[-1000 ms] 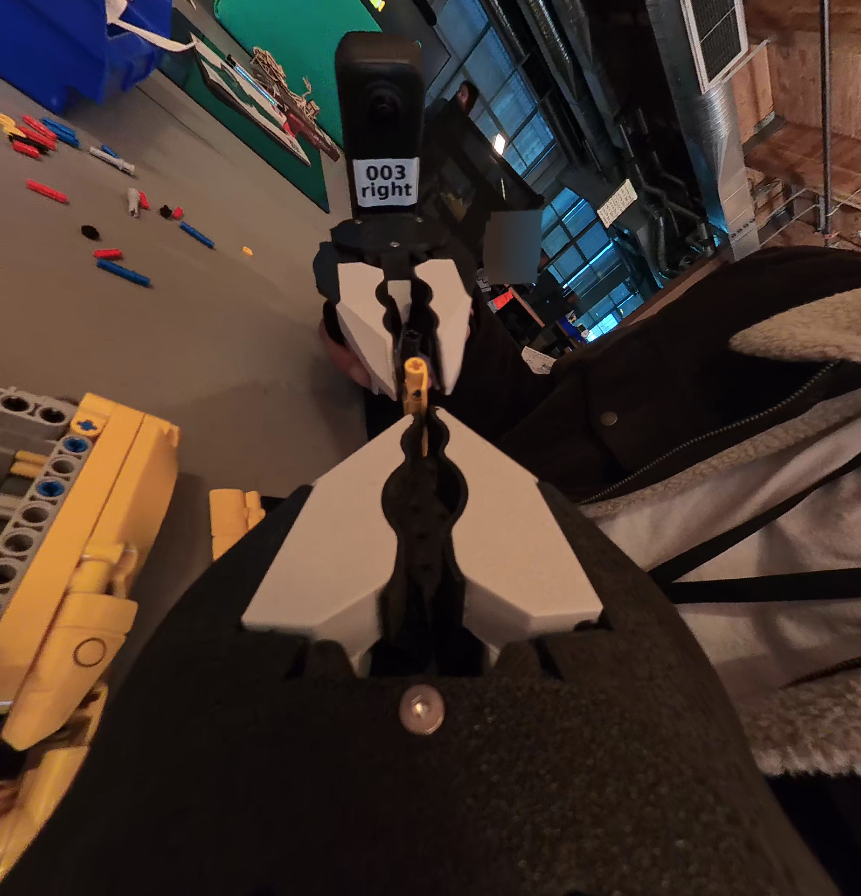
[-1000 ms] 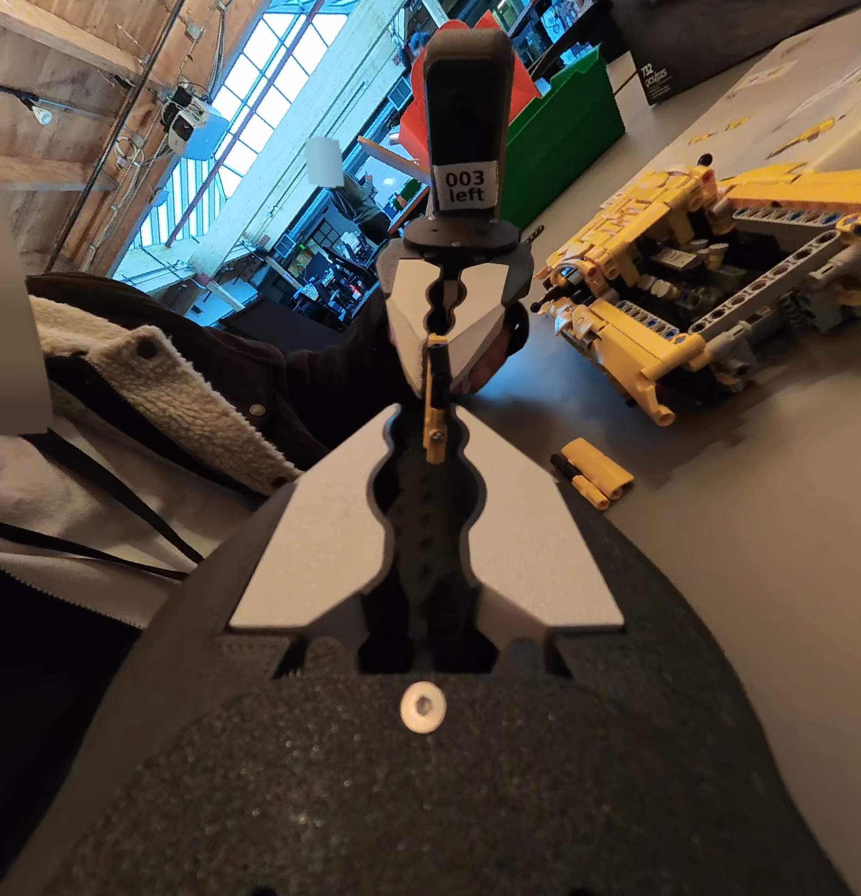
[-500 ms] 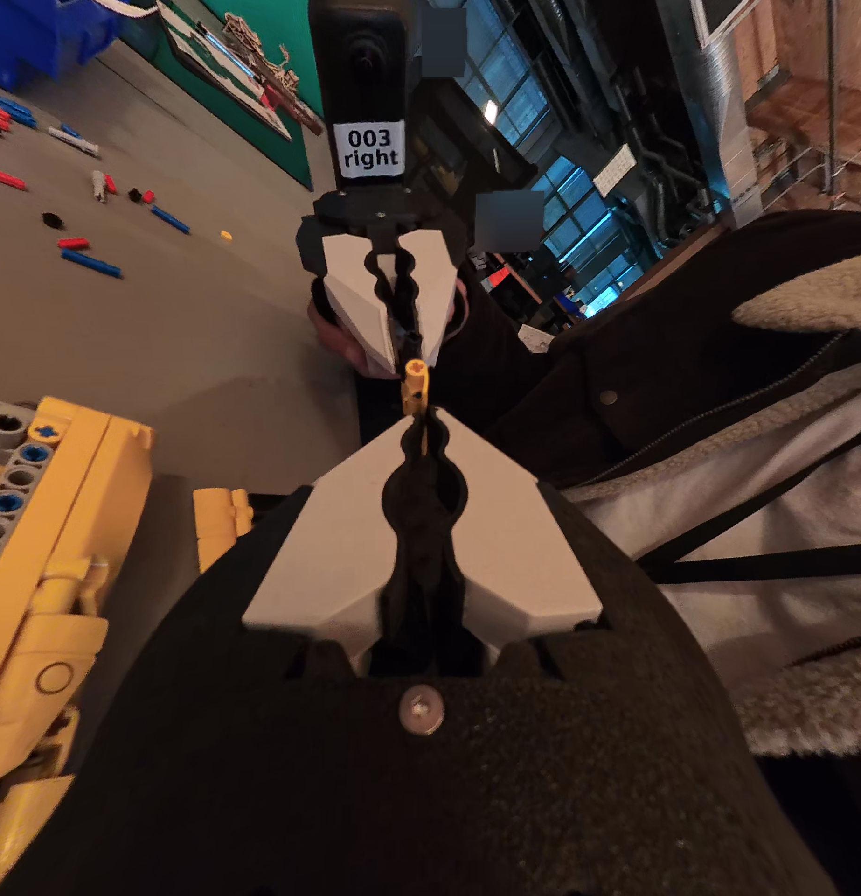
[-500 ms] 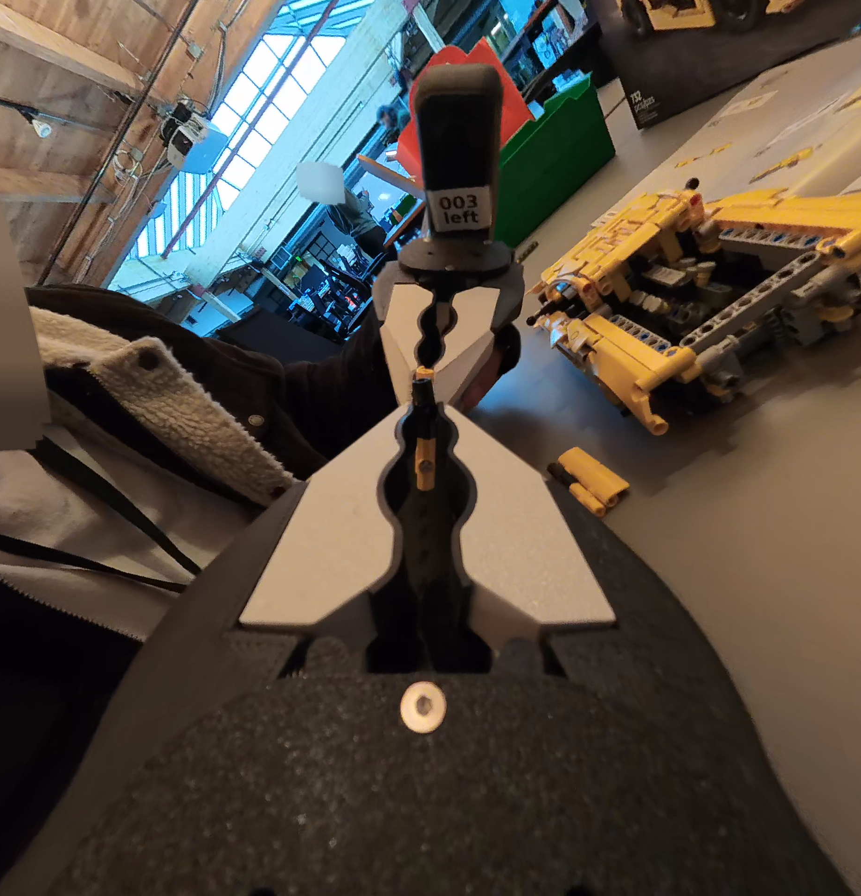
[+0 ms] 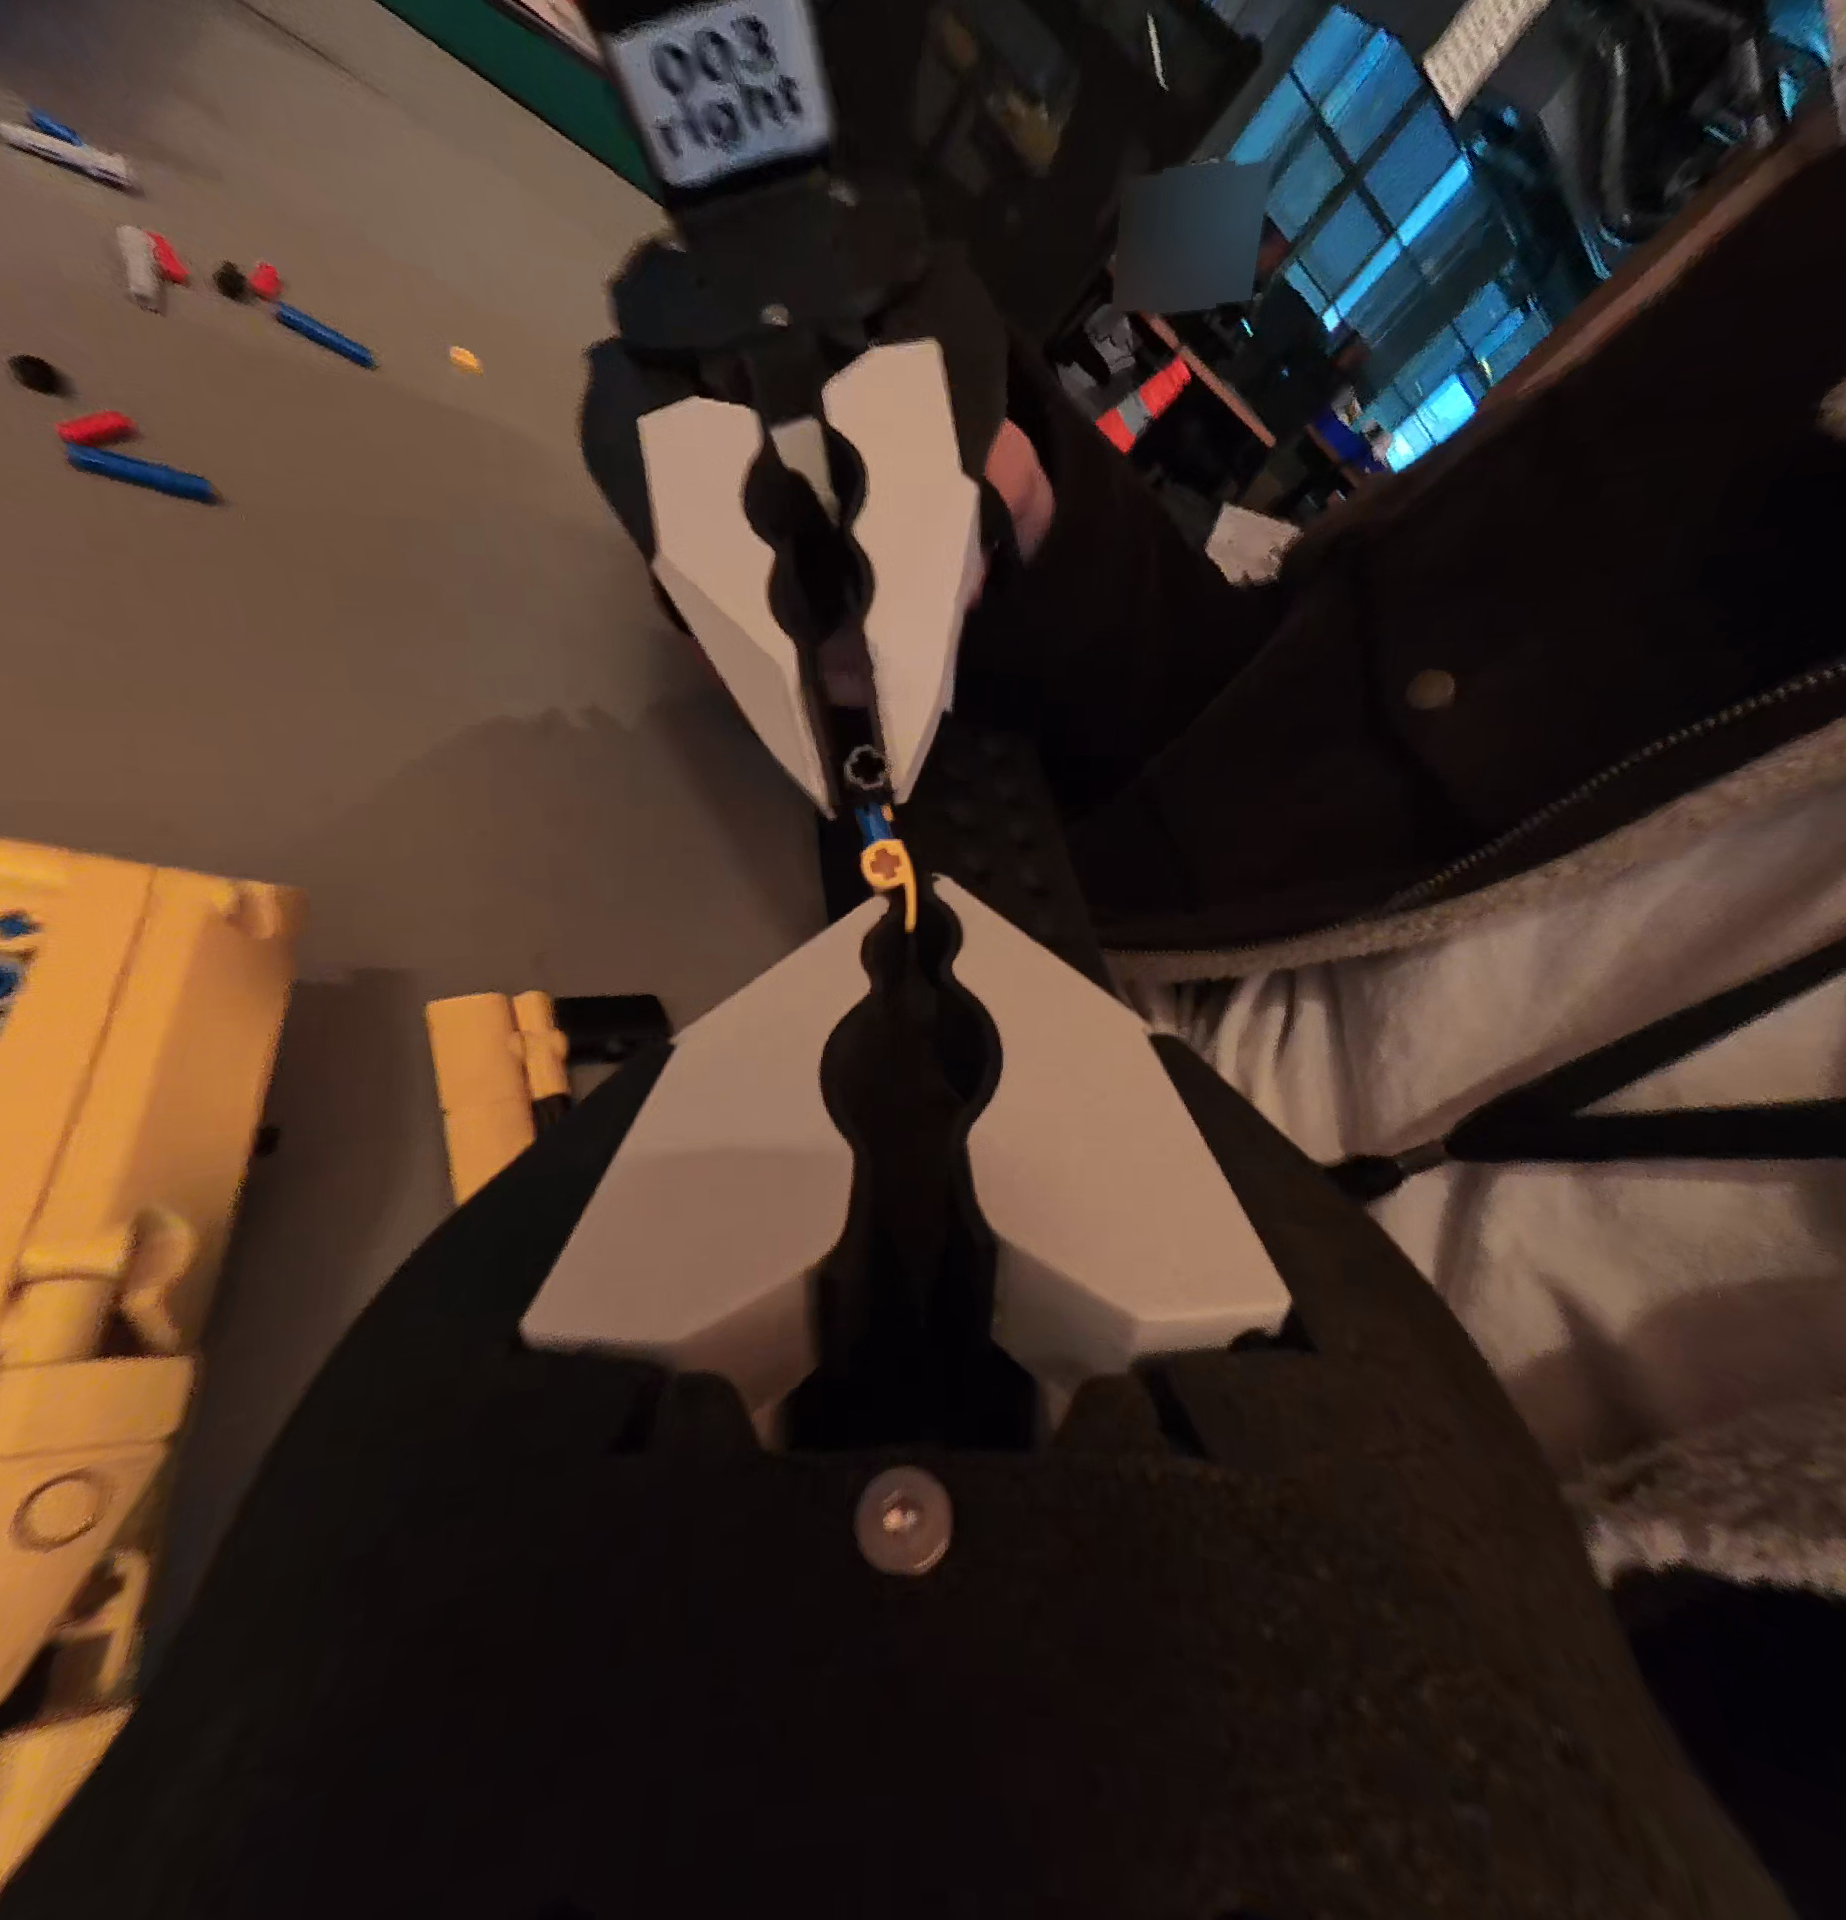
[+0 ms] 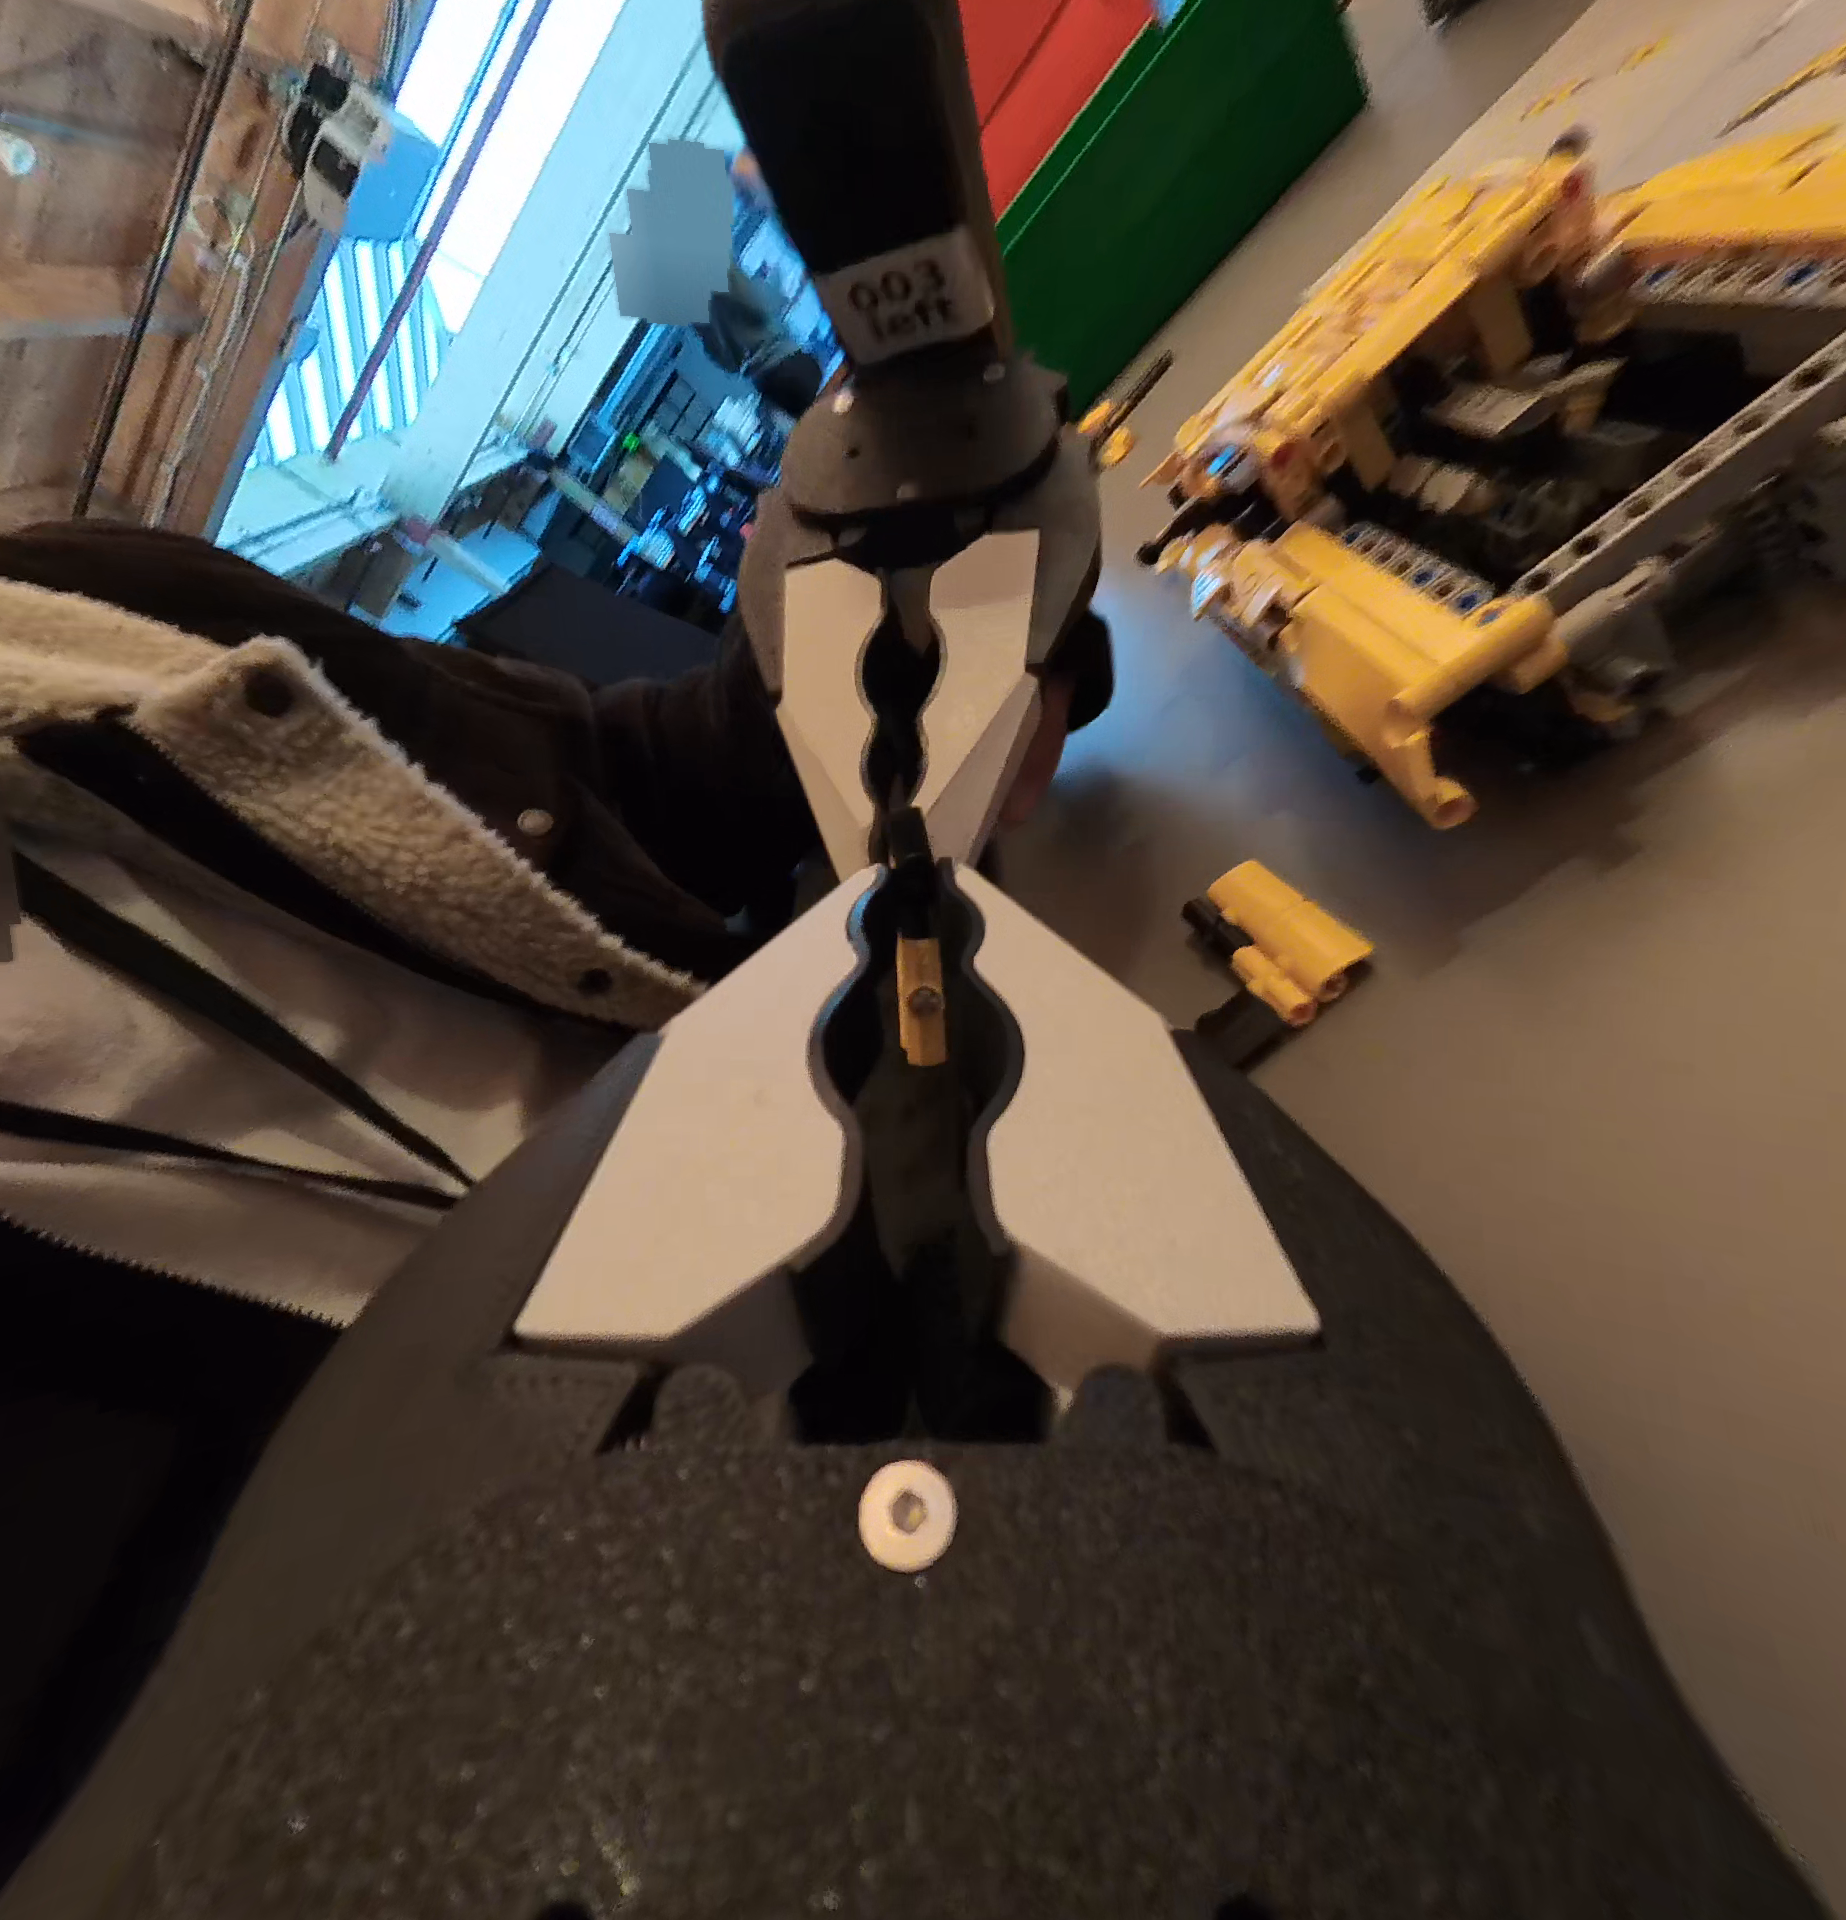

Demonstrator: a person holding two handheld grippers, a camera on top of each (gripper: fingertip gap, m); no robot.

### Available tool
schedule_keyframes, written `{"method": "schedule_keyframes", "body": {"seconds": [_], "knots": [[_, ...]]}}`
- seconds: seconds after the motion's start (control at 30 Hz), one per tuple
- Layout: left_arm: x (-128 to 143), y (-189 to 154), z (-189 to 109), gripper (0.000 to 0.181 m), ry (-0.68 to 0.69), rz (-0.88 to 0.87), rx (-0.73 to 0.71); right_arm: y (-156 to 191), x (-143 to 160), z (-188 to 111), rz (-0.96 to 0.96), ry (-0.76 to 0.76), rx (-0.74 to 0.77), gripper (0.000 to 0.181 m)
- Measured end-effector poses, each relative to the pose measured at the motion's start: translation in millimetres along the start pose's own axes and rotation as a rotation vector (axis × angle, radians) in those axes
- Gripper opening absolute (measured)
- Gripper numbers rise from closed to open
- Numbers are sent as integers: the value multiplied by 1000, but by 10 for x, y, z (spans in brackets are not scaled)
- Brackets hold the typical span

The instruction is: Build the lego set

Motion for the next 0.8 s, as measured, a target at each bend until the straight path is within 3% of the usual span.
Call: {"method": "schedule_keyframes", "body": {"seconds": [0.23, 0.8], "knots": [[-250, 239, -164, 5, -175, -15, -180, 10, -258, -122, -54, -187, 46, 7], [-368, 249, -210, 5, -302, -3, -190, 52, -270, -125, -28, -203, 1, 7]]}}
Point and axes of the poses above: each gripper's, where its closed fingertips meet, z out along the fingers, x out of its underside, y = z × x across the jaws, the point moved 2 cm from there along -z, back along the fingers, and after that the axes turned 15 degrees about z, right-handed, at the moved point
